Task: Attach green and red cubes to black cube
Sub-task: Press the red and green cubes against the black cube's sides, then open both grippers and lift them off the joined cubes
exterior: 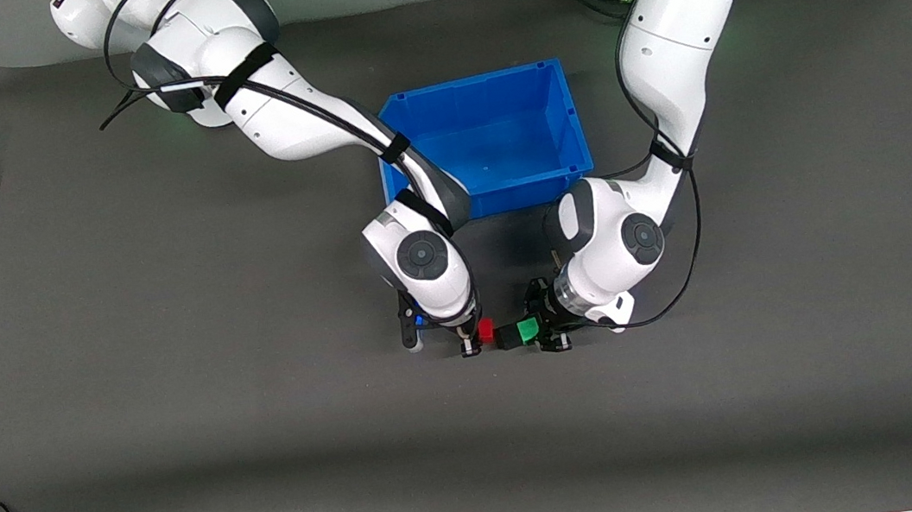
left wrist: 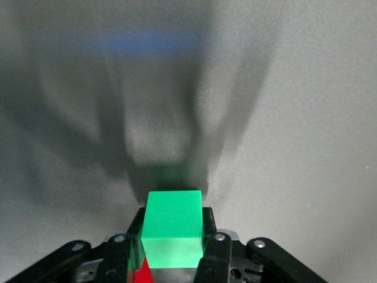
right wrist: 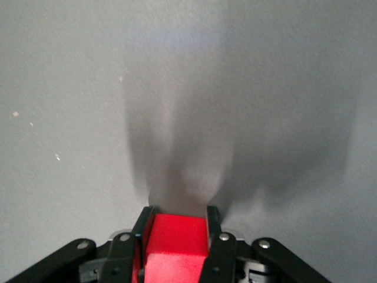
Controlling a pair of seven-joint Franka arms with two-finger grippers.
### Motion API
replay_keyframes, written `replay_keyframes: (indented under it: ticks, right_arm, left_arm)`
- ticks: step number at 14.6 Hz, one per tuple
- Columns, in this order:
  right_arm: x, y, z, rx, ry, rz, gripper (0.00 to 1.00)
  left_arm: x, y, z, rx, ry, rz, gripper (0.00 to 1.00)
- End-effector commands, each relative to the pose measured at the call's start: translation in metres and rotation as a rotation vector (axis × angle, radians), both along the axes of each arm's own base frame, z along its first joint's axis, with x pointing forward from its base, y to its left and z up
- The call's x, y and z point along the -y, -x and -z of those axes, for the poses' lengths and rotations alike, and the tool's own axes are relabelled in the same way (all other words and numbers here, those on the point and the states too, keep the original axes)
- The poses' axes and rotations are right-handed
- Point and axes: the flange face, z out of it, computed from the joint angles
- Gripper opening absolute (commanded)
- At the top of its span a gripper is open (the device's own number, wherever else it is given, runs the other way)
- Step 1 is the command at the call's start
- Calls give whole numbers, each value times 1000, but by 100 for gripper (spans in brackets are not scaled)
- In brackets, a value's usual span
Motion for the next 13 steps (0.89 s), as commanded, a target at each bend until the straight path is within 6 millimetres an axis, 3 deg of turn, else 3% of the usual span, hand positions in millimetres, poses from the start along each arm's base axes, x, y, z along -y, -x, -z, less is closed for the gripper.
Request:
replay_keyframes:
  ticks: [1,10,11,12,13]
  right_arm:
    - [3,-11,7,16,12,28,0]
    - [-7,-3,9,9,6,51,0]
    - [-8,-2,9,9,6,51,0]
    - [-9,-2,7,9,4,50,0]
    - [-8,-2,9,8,5,50,0]
  left_arm:
    - [5,-3,0,15,-7,-20,0]
    - [23,4,-8,40,-15,37,0]
    - [23,5,-8,43,-18,45,17]
    - [23,5,-7,48,-25,59,53]
    - [23,5,-7,49,-26,62,81]
